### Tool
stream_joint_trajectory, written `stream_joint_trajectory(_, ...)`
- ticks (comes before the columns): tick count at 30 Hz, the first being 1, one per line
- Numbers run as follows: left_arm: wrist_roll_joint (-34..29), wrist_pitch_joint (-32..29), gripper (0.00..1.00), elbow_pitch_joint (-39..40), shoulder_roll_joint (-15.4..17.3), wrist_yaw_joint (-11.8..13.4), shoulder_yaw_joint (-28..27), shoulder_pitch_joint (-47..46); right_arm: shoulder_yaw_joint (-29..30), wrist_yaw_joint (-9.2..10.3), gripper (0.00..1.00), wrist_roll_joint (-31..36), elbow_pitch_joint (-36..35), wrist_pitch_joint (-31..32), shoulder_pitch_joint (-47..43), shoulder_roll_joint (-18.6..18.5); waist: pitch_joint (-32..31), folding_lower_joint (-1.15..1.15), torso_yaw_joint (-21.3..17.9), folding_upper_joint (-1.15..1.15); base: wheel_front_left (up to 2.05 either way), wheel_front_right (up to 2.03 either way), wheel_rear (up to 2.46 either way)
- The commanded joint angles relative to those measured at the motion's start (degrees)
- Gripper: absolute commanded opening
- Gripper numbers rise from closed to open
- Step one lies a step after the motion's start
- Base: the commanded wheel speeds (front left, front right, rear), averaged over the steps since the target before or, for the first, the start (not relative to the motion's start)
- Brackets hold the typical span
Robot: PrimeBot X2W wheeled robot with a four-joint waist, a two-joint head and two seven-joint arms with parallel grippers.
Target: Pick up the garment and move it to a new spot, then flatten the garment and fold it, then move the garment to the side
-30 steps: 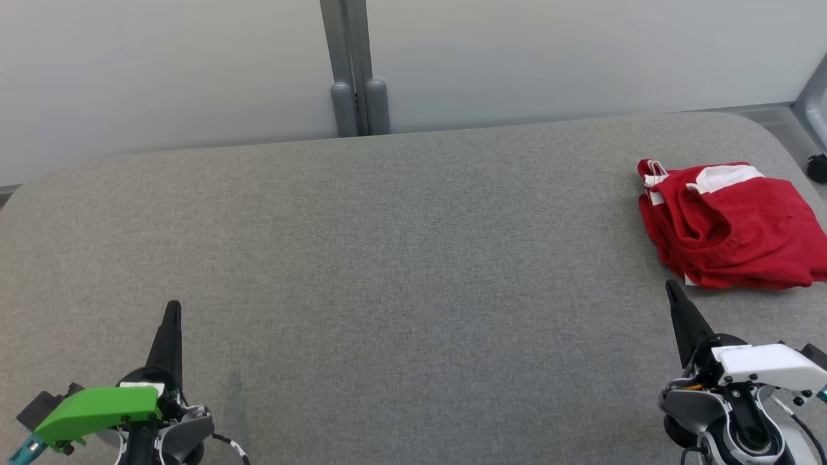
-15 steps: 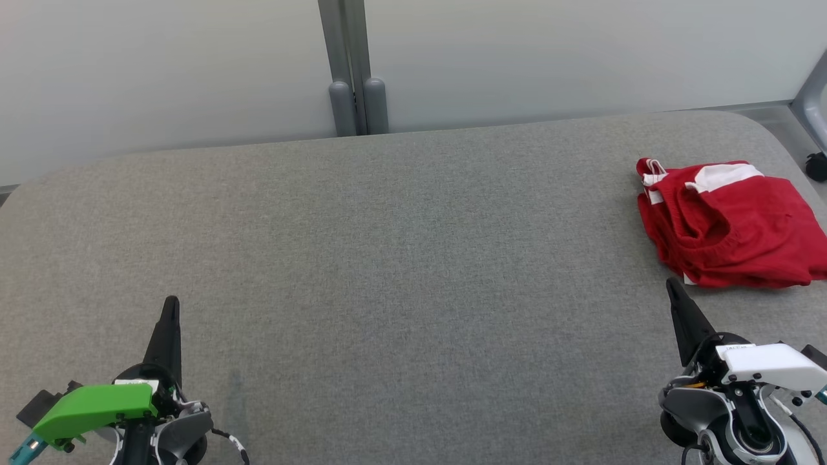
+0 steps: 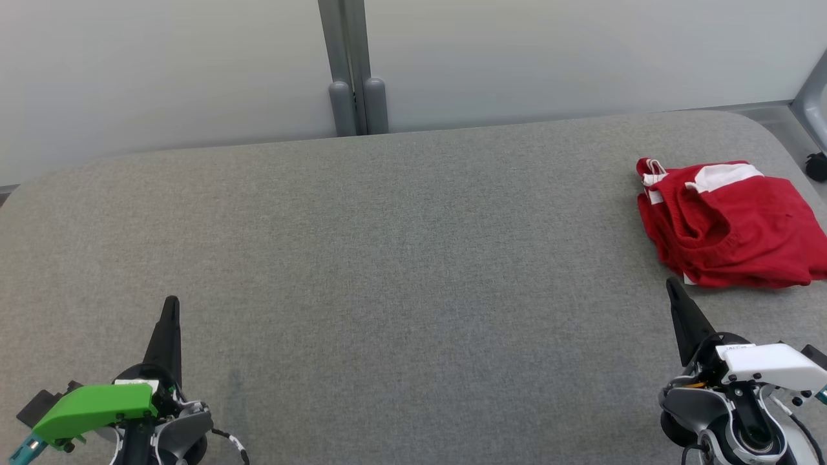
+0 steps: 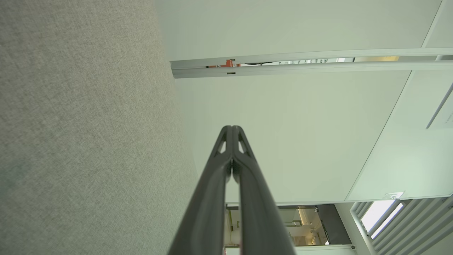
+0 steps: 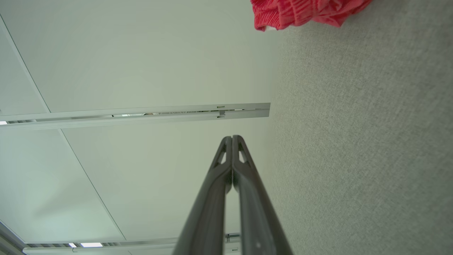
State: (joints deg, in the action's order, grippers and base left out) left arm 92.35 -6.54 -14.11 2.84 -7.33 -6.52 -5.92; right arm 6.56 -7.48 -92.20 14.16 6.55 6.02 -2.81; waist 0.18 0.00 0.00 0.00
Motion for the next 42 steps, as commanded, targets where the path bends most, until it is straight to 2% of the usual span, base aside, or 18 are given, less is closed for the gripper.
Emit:
stream_joint_trajectory(1,0.1,-0.2,0.00,0.1,0.0,-0.3,-0.2,-0.6,0.1,-0.02,0.00,-0.4,-0.3,0.2,0.3,-0.1,0.0,0.00,0.0,0.00,0.00,0.00,0.00)
stream_joint_trajectory(42,0.1,-0.2,0.00,0.1,0.0,-0.3,-0.1,-0.6,0.1,-0.02,0.00,-0.4,-0.3,0.2,0.3,-0.1,0.0,0.00,0.0,0.00,0.00,0.00,0.00)
